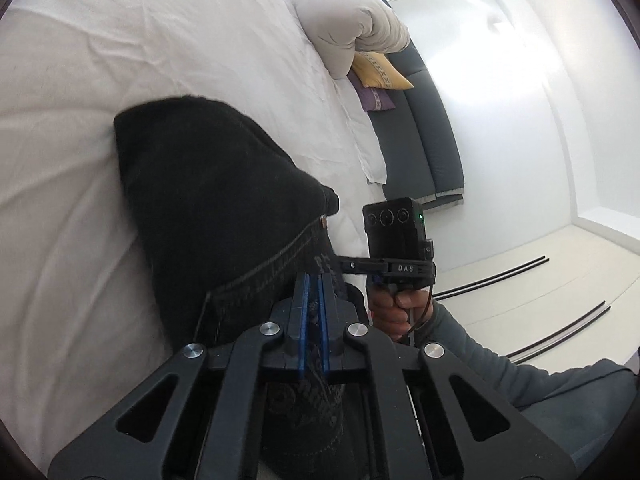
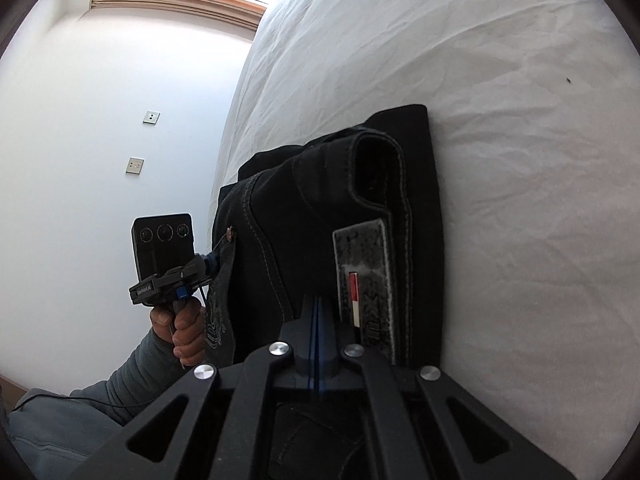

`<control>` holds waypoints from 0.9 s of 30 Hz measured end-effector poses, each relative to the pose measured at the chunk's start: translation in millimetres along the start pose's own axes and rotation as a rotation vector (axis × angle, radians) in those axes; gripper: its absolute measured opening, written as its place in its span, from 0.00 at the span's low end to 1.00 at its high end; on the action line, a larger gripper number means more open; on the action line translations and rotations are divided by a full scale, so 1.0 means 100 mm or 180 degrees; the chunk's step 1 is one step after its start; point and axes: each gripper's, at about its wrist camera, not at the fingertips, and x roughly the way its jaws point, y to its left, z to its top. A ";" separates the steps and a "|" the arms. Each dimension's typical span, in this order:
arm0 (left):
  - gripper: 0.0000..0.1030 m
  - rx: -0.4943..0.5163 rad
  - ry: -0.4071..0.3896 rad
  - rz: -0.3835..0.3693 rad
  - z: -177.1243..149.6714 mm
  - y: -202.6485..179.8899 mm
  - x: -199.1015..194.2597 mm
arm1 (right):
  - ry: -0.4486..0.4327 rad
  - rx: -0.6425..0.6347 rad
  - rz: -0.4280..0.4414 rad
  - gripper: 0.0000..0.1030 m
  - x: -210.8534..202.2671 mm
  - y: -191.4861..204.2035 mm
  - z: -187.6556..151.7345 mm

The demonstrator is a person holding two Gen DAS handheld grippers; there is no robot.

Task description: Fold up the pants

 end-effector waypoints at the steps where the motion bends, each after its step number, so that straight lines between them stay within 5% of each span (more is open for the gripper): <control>1: 0.03 -0.0010 0.0008 -0.0029 -0.08 0.00 -0.02 | -0.0001 -0.0007 0.0003 0.00 -0.01 0.00 0.00; 15: 0.03 -0.0175 0.0096 -0.0157 -0.90 0.07 -0.10 | -0.0068 -0.0066 -0.0075 0.00 0.05 0.03 0.02; 27: 0.03 0.0259 0.0012 0.0426 -1.01 -0.19 -0.01 | -0.0333 -0.0047 0.0076 0.00 0.02 -0.07 -0.16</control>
